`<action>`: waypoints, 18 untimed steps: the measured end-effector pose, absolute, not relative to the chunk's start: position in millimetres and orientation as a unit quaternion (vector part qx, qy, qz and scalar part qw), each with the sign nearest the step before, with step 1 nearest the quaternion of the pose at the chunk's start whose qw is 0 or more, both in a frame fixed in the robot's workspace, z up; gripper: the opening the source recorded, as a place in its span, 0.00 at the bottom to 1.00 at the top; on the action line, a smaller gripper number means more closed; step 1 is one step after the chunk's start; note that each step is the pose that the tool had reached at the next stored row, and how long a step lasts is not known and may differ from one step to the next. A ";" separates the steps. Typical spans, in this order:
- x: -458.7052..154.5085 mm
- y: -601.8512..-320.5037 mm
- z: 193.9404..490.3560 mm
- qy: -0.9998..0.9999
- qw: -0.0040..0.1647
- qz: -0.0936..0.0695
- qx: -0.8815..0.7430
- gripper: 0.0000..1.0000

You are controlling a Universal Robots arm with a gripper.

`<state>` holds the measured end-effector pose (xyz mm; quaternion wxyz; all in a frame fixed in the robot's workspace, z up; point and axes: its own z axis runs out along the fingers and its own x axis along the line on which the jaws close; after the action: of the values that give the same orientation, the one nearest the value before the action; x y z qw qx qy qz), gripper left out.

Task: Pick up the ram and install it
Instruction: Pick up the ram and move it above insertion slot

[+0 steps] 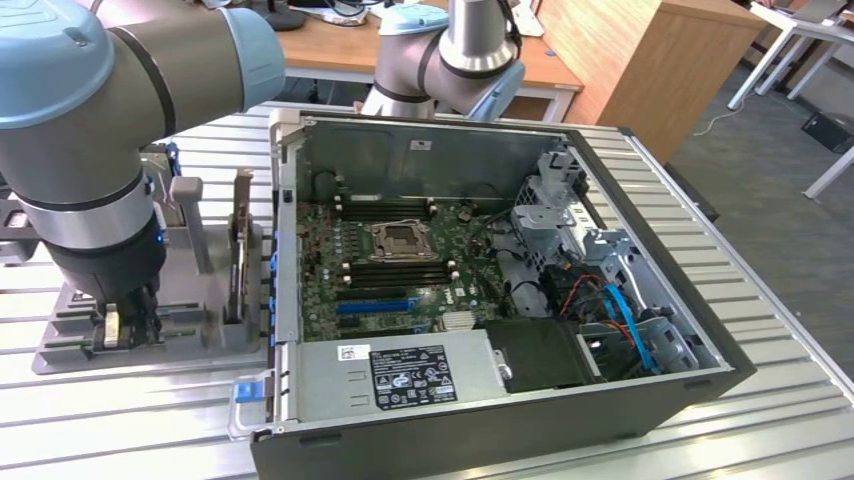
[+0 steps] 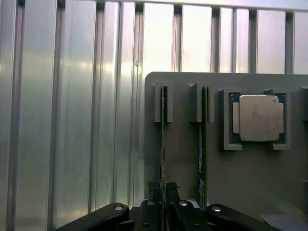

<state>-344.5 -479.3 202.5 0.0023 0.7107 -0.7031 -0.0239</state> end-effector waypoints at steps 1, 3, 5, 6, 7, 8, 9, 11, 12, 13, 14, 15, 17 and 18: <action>-344.5 -479.3 202.5 -0.703 0.002 -0.024 0.711 0.19; -344.5 -479.3 202.5 -0.703 0.002 -0.024 0.711 0.19; -344.5 -479.3 202.5 -0.703 0.002 -0.024 0.711 0.11; -344.5 -479.3 202.5 -0.703 0.002 -0.024 0.711 0.11; -344.5 -479.3 202.5 -0.703 0.002 -0.024 0.711 0.11; -344.5 -479.3 202.5 -0.703 0.002 -0.024 0.711 0.11; -344.5 -479.3 202.5 -0.703 0.002 -0.024 0.711 0.11; -344.5 -479.3 202.5 -0.703 0.002 -0.024 0.711 0.11; -344.5 -479.3 202.5 -0.703 0.002 -0.024 0.711 0.11; -344.5 -479.3 202.5 -0.703 0.002 -0.024 0.711 0.11; -344.5 -479.3 202.5 -0.703 0.002 -0.024 0.711 0.11; -344.5 -479.3 202.5 -0.703 0.002 -0.024 0.711 0.11; -344.5 -479.3 202.5 -0.703 0.002 -0.024 0.711 0.11; -344.4 -479.3 202.7 -0.703 0.002 -0.024 0.711 0.11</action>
<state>-344.4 -479.3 202.7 0.0023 0.7107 -0.7031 -0.0239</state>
